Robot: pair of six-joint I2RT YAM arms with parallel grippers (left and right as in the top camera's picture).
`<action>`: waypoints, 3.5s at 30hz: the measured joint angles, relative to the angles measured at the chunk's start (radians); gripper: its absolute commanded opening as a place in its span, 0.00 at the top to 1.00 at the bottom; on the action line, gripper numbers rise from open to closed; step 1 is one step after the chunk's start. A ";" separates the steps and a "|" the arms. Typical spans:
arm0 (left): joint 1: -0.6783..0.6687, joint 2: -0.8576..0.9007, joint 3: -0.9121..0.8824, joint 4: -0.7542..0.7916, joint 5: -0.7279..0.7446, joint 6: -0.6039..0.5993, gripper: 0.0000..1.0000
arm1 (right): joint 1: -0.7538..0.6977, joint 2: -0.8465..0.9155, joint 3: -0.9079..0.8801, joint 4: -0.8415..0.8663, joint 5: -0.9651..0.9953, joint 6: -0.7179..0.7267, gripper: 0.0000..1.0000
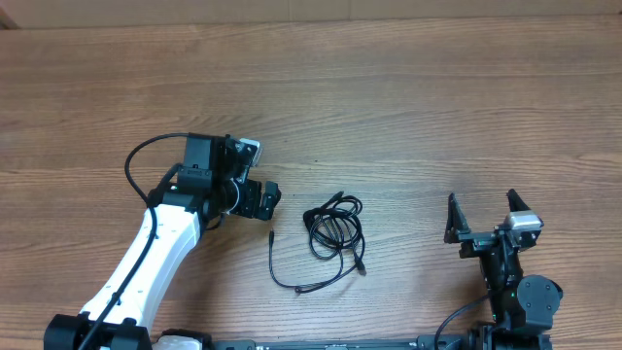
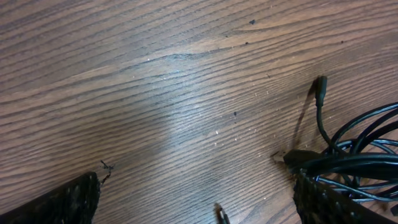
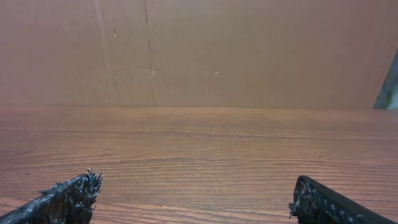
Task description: Untangle cables
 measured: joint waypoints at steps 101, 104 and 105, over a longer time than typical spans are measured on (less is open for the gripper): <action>-0.255 0.036 0.006 0.163 0.195 0.325 0.03 | 0.000 0.000 0.000 0.000 0.000 0.000 0.00; -0.255 0.084 0.006 0.163 0.185 0.328 0.08 | 0.000 0.000 0.000 0.000 0.000 0.000 0.00; -0.255 0.101 0.006 0.164 0.181 0.328 0.10 | 0.000 0.000 0.000 0.000 0.000 0.000 0.00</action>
